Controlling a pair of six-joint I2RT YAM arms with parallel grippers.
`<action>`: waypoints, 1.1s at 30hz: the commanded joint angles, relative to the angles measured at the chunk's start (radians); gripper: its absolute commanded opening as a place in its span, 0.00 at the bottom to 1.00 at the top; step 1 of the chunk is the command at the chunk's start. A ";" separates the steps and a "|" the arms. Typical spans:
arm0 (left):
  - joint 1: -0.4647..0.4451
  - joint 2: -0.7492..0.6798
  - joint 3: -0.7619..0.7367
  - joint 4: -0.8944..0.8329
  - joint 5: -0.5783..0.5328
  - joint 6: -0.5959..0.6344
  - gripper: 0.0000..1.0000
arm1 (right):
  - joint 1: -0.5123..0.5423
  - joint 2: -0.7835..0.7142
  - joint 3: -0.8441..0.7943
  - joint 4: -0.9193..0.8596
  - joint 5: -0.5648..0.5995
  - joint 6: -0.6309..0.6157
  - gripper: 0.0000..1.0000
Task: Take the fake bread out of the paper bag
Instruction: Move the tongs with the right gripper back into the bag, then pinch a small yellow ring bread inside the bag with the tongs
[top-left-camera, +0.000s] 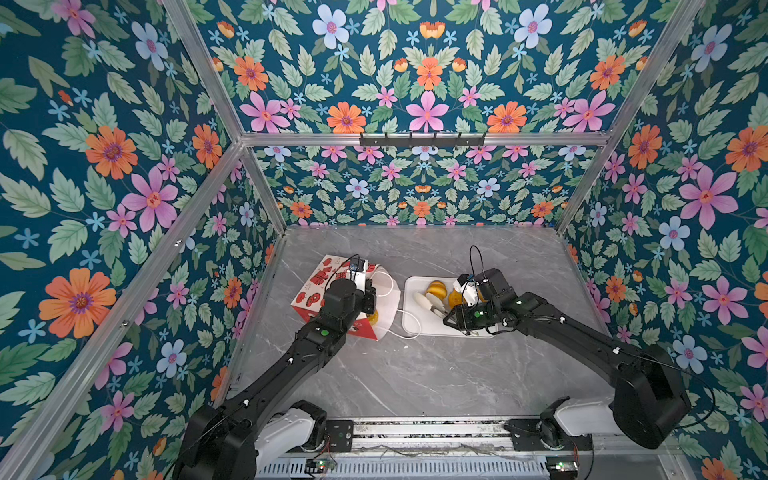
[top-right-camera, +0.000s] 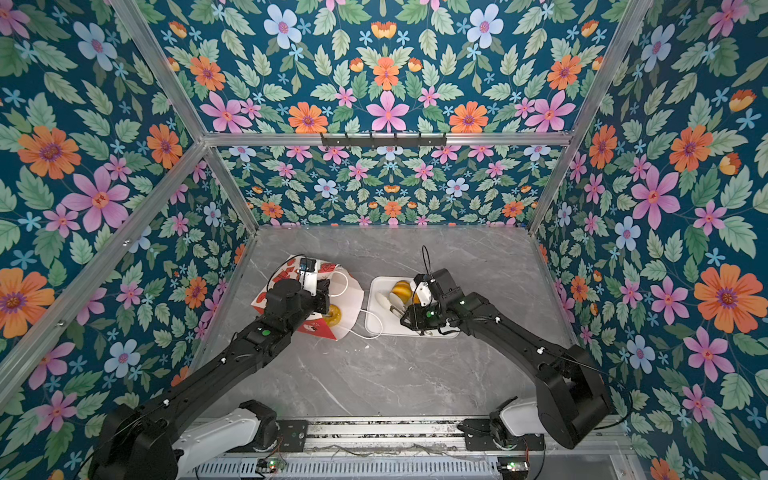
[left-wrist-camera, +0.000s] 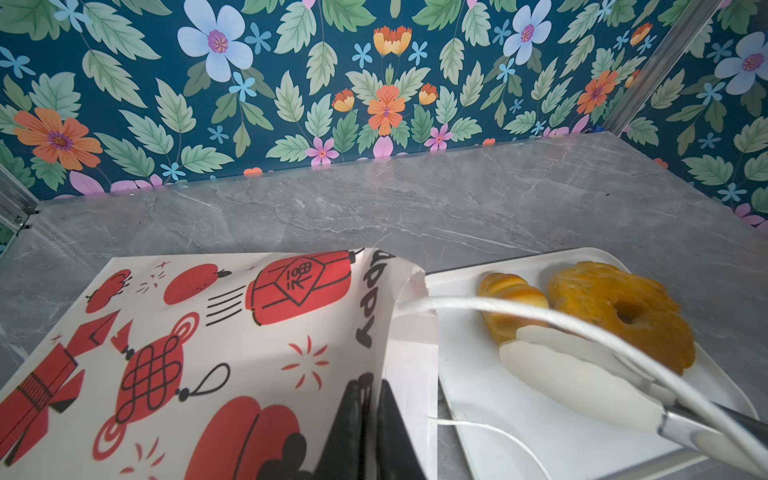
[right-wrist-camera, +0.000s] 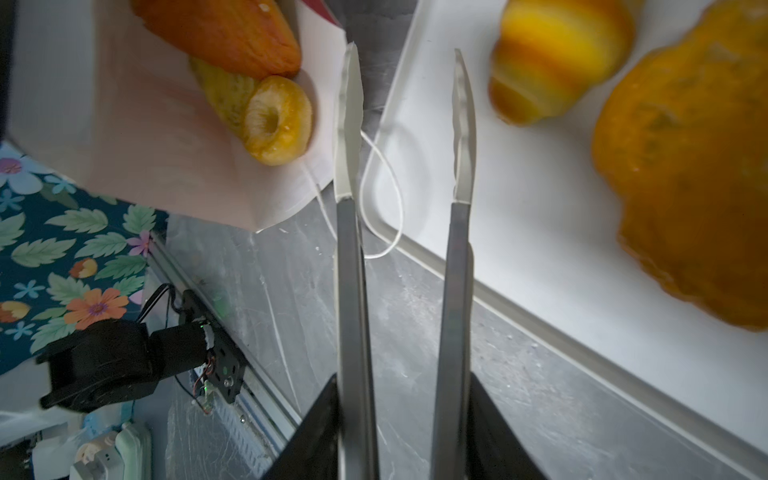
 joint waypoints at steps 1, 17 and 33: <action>0.001 0.003 0.010 -0.006 0.025 0.016 0.11 | 0.040 -0.022 0.011 0.052 -0.040 -0.003 0.43; -0.001 -0.018 -0.007 0.017 0.086 0.022 0.13 | 0.136 0.258 0.084 0.235 -0.201 0.099 0.43; -0.002 -0.023 -0.022 0.032 0.090 0.025 0.13 | 0.143 0.420 0.163 0.258 -0.273 0.123 0.44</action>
